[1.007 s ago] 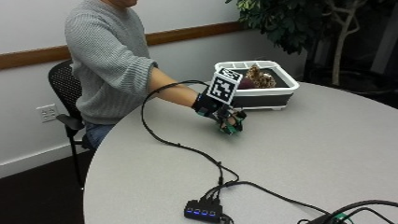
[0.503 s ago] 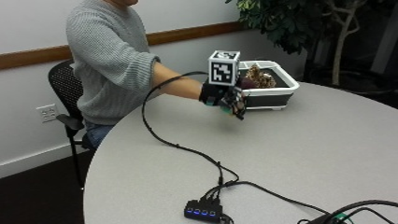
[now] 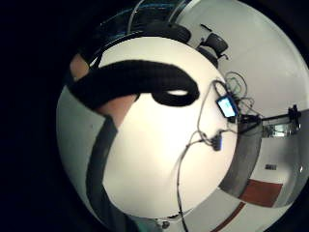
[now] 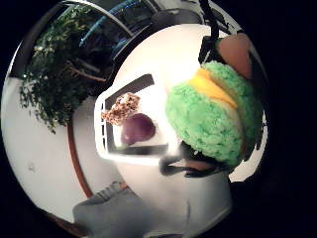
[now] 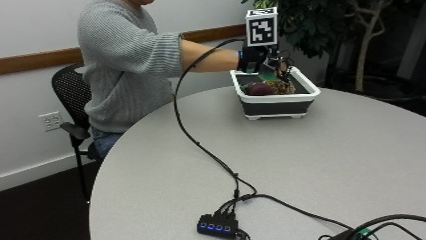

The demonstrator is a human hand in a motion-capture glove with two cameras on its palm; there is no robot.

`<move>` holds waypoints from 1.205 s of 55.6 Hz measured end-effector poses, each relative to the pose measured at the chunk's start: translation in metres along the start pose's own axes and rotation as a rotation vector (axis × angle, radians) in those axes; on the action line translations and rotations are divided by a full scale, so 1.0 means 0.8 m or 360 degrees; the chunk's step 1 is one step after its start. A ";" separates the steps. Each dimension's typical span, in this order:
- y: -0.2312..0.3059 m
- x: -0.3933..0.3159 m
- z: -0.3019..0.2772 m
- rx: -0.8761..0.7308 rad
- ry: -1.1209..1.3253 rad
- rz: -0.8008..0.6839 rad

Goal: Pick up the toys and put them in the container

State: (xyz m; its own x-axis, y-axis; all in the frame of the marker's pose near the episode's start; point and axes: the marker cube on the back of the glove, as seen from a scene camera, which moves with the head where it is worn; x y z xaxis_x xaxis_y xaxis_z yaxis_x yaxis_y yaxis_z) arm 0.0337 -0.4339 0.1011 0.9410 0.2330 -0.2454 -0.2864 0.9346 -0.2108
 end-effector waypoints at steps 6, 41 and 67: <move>-0.016 -0.068 0.015 -0.0054 -0.0067 -0.0137; 0.027 -0.118 0.026 -0.0122 -0.0124 -0.0356; 0.316 0.103 -0.002 -0.0045 -0.0182 -0.0213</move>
State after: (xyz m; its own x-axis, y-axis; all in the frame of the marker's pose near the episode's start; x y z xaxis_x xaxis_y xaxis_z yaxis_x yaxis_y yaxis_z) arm 0.0386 -0.1790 0.0259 0.9850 0.1374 -0.1043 -0.1605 0.9519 -0.2612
